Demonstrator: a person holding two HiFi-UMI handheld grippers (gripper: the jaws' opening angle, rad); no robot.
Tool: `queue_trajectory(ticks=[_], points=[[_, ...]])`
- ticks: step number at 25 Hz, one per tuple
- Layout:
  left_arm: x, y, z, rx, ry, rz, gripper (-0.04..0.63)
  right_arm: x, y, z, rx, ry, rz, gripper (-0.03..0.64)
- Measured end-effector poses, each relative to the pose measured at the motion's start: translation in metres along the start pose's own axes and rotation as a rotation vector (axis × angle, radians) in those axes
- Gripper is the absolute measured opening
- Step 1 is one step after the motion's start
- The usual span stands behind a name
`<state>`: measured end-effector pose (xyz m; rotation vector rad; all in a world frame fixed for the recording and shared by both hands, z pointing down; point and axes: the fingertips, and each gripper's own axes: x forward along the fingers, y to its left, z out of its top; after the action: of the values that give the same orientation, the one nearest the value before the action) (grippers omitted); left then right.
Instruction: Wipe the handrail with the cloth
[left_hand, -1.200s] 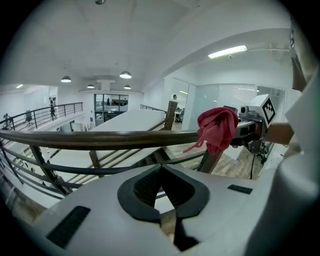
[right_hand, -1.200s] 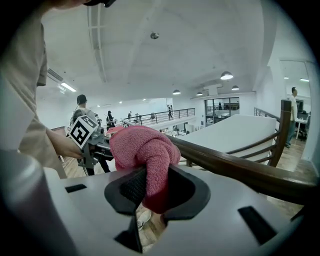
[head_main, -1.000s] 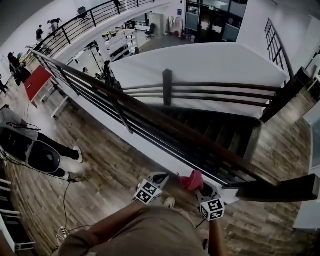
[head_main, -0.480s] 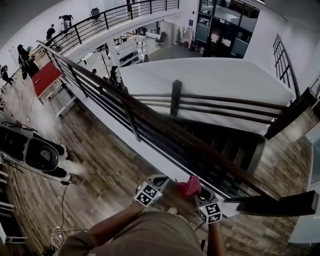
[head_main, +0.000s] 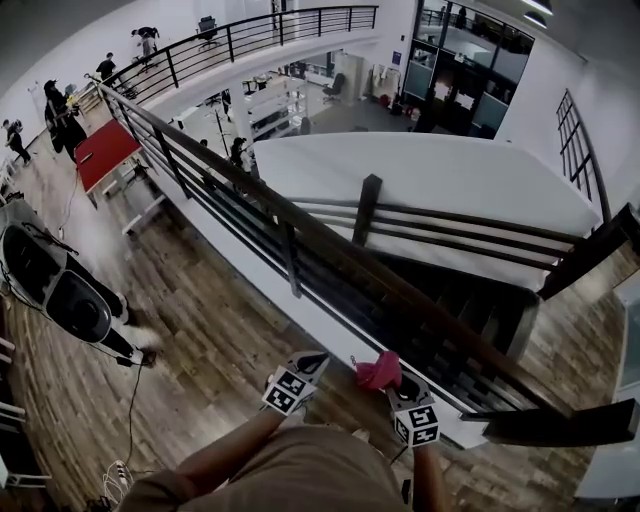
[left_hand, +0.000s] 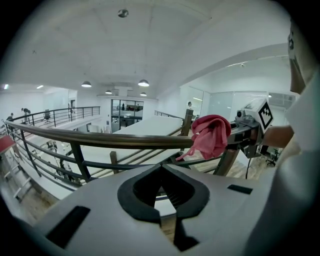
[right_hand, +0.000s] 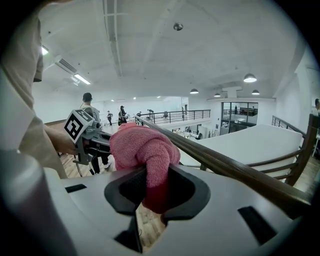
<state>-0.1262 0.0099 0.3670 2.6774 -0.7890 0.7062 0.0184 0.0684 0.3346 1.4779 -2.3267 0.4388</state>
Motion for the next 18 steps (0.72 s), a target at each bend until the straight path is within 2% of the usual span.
queue_trajectory(ticks=[3, 8, 14, 18], points=[[-0.011, 0.028, -0.004, 0.013, -0.001, -0.017, 0.017, 0.025, 0.016, 0.008, 0.034, -0.005, -0.026, 0.1], [-0.023, 0.06, -0.018, 0.047, 0.016, -0.063, 0.017, 0.051, 0.038, 0.01, 0.16, -0.033, -0.046, 0.1], [-0.031, 0.092, -0.039, 0.062, 0.052, -0.11, 0.017, 0.071, 0.06, -0.006, 0.19, -0.017, -0.088, 0.1], [-0.036, 0.095, -0.038, 0.067, 0.051, -0.136, 0.017, 0.066, 0.061, -0.006, 0.23, -0.023, -0.124, 0.1]])
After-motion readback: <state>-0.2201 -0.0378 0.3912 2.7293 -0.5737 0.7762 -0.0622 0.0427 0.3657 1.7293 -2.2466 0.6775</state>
